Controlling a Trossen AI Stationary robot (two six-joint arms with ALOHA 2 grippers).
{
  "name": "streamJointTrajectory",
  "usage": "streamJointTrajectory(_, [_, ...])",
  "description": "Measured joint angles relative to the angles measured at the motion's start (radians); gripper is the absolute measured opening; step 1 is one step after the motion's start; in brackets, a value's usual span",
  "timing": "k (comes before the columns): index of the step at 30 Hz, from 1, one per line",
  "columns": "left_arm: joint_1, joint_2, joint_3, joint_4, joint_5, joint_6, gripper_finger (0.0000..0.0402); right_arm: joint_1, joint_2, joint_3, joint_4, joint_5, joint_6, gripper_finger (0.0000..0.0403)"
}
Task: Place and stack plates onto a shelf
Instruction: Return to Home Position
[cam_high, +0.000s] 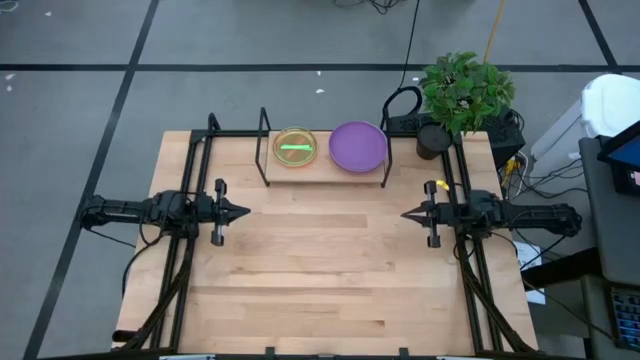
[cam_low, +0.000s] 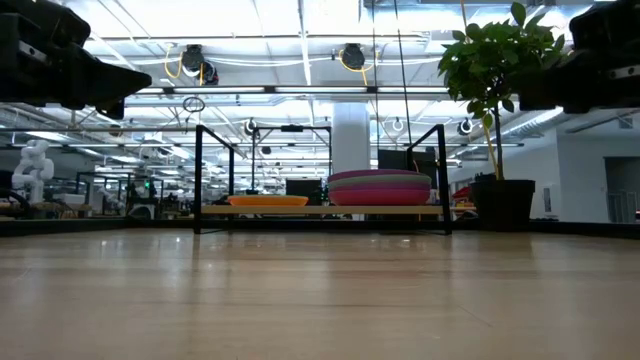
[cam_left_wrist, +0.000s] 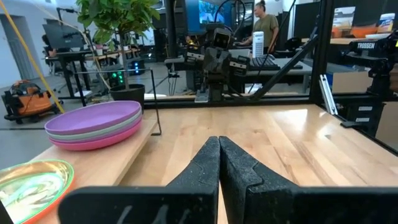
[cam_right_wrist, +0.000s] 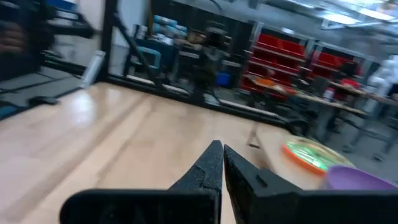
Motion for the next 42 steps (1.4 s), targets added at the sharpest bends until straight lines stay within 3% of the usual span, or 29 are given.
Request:
streamJointTrajectory(11, [0.000, 0.011, -0.001, 0.000, 0.000, -0.064, 0.0003, -0.015, 0.001, 0.000, -0.036, 0.036, 0.018, 0.0000])
streamJointTrajectory(25, [0.000, 0.033, -0.003, 0.029, 0.007, -0.036, 0.0003, -0.015, 0.015, 0.000, -0.039, 0.037, 0.048, 0.0000])
streamJointTrajectory(42, [-0.016, 0.031, -0.003, 0.028, 0.008, -0.027, 0.0003, -0.015, 0.034, 0.000, 0.051, 0.040, 0.048, 0.0000])
